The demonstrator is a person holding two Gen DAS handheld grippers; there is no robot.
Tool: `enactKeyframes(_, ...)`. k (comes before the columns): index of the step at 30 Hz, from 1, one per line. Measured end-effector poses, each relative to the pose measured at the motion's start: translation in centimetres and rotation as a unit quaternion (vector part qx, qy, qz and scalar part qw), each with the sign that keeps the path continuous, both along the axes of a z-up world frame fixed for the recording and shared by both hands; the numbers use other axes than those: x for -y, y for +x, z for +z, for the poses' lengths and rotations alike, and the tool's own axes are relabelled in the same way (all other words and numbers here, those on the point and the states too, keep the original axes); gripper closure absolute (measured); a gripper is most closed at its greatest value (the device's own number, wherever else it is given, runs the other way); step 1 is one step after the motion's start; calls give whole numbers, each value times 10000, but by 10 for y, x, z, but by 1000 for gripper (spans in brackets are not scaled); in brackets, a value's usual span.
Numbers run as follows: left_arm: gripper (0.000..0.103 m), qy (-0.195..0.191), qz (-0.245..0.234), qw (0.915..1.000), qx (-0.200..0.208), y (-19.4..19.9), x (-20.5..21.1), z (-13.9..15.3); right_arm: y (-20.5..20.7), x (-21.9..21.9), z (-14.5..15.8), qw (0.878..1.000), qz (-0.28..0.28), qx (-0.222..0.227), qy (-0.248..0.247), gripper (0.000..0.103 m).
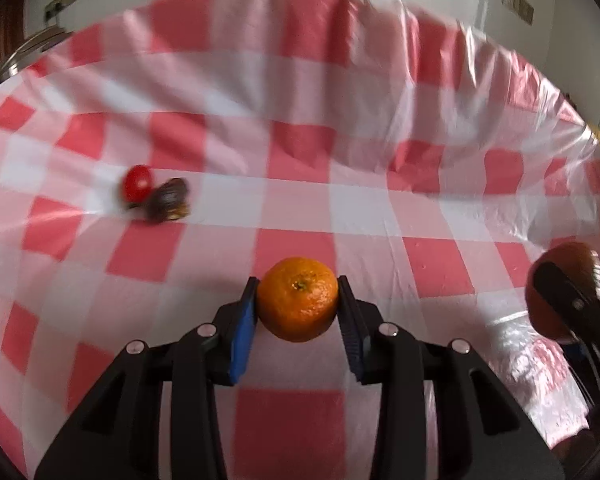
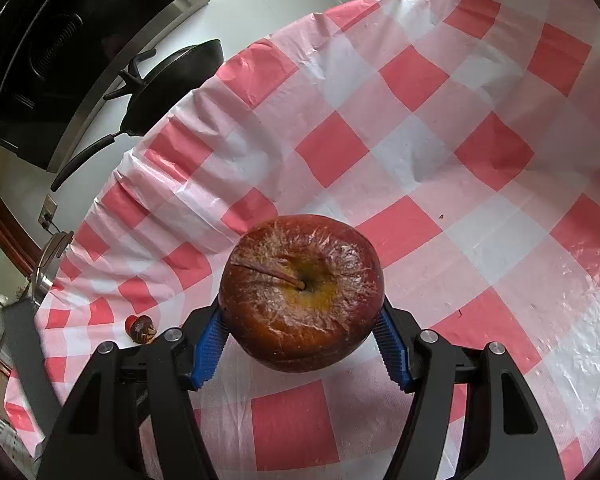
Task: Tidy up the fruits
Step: 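Grasp the orange with the left gripper while the right holds the apple, then carry the orange and red apple with both grippers over the white box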
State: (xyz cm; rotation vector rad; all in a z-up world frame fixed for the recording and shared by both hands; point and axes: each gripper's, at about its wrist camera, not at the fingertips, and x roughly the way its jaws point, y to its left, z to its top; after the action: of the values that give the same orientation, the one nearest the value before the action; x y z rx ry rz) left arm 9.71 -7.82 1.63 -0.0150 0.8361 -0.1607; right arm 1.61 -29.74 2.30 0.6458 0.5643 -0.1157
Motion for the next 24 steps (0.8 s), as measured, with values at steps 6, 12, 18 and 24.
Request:
enactKeyframes(6, 65, -41, 261, 9994, 221, -47, -21, 18, 3, -2, -1, 10000, 64, -43, -5, 39)
enactKeyframes(12, 65, 66, 506, 9980, 375, -101, -25, 28, 6, -2, -3, 9999, 111, -83, 12, 39)
enactKeyframes(18, 65, 92, 632, 9971, 415, -172, -46, 33, 11, -8, -5, 9978, 631, -185, 82, 39)
enactKeyframes(24, 65, 340, 764, 9952, 499, -247, -78, 33, -14, -22, -4, 9935, 1064, -355, 191, 38)
